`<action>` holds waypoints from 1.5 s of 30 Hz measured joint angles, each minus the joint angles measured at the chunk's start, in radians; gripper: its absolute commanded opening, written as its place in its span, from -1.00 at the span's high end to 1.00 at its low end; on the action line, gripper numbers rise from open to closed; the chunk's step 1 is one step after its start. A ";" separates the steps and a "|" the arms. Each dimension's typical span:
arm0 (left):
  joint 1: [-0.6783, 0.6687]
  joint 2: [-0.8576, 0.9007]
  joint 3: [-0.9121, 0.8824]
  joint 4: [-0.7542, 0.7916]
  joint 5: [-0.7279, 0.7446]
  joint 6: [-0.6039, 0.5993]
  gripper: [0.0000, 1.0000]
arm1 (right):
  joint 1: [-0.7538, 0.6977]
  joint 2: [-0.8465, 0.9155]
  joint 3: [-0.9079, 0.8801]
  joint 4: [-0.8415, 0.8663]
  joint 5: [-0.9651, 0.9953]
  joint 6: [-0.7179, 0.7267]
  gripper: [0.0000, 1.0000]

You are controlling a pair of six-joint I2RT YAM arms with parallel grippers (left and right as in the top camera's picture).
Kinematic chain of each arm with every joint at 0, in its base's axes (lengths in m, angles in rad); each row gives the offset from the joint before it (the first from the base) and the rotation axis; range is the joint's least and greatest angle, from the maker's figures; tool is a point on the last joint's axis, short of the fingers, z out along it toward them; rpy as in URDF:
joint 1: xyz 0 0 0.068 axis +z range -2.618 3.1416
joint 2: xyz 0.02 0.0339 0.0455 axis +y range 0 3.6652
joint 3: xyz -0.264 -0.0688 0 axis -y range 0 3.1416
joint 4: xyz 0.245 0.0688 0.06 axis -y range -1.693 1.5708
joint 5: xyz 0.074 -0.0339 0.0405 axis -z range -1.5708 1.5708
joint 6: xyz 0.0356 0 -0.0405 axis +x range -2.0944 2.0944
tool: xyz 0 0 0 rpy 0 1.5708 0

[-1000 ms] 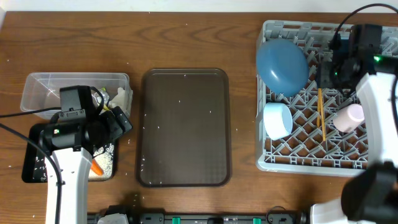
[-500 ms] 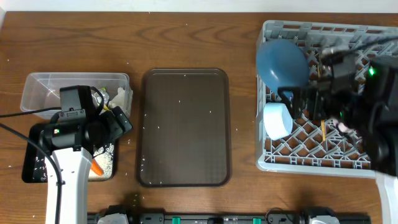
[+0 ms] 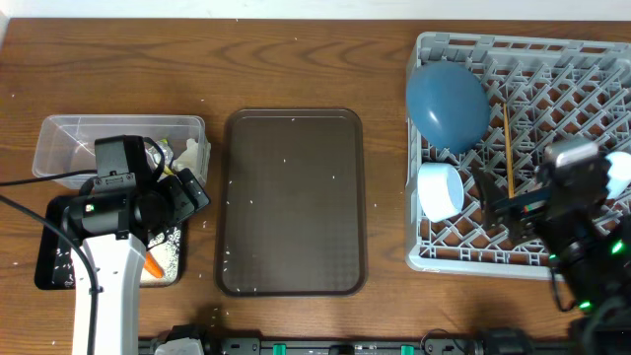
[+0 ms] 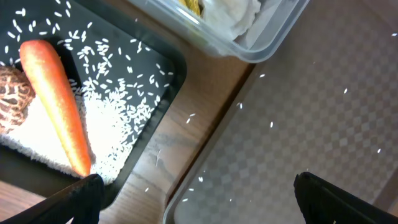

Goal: Sort waste into correct bins and load items into the dishwasher rack

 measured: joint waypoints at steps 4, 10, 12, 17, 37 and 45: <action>0.000 0.000 0.002 -0.001 0.000 0.000 -0.96 | 0.000 -0.170 -0.307 0.193 -0.013 -0.007 -0.98; 0.000 0.000 0.002 0.000 0.000 0.000 -0.96 | 0.000 -0.441 -0.647 0.310 -0.057 -0.008 -0.98; 0.000 0.000 0.002 0.000 0.000 0.000 -0.95 | 0.000 -0.515 -0.710 0.316 -0.064 -0.008 -0.98; 0.000 0.000 0.002 0.000 0.000 0.000 -0.95 | -0.002 -0.636 -0.803 0.335 -0.073 -0.008 -0.98; 0.000 0.000 0.002 0.000 0.000 0.000 -0.96 | -0.002 -0.647 -1.061 0.627 -0.074 -0.005 -0.99; 0.000 0.000 0.002 0.000 0.000 0.000 -0.95 | -0.002 -0.647 -1.062 0.627 -0.074 -0.005 -0.98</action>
